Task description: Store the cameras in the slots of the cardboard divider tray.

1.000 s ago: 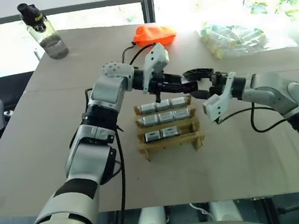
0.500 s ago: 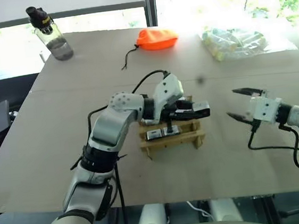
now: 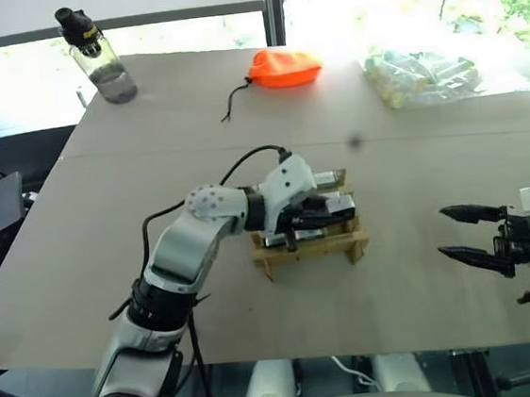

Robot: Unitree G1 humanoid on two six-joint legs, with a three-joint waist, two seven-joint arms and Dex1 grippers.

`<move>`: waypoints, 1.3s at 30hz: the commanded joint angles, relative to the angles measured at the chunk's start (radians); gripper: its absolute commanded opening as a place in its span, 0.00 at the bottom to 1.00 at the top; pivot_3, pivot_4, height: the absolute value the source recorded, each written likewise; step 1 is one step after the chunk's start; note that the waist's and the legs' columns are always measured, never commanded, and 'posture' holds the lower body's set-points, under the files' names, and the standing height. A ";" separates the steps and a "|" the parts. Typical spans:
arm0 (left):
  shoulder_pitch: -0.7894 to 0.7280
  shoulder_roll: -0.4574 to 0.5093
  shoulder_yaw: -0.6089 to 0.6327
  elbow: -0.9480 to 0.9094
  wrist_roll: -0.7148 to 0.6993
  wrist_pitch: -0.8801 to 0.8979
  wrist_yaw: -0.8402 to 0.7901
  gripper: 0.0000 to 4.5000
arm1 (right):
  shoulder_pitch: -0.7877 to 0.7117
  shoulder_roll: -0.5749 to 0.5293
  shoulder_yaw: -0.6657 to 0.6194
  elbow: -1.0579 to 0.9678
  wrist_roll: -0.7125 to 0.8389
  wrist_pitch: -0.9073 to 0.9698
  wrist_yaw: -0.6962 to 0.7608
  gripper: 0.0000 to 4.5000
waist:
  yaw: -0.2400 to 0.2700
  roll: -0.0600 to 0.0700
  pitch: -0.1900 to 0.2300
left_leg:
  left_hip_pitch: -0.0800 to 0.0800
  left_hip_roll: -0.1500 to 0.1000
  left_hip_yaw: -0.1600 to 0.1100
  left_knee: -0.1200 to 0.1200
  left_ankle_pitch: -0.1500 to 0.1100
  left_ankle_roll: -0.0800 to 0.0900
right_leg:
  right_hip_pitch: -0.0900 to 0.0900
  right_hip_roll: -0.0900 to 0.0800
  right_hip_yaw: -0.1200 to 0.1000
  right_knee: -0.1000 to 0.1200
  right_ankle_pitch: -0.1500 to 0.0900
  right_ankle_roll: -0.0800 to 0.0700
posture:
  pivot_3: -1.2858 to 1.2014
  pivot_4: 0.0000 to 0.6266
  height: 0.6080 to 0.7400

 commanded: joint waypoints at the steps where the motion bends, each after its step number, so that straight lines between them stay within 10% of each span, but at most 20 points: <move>1: 0.010 0.015 0.006 -0.065 -0.010 -0.018 0.015 0.17 | -0.021 0.009 -0.043 -0.006 0.016 -0.006 0.065 0.83 | 0.000 0.000 0.000 | 0.000 0.000 0.000 0.000 0.000 0.000 | 0.000 0.000 0.000 0.000 0.000 0.000 | 0.52 0.24 0.89; 39: -0.016 0.044 -0.105 0.048 0.077 -0.126 0.020 0.17 | -0.114 0.069 -0.051 0.053 -0.041 -0.042 0.192 0.83 | -0.001 0.000 0.000 | 0.001 0.000 0.001 0.000 0.000 0.000 | 0.000 0.000 -0.002 0.001 0.000 0.000 | 0.52 0.24 0.89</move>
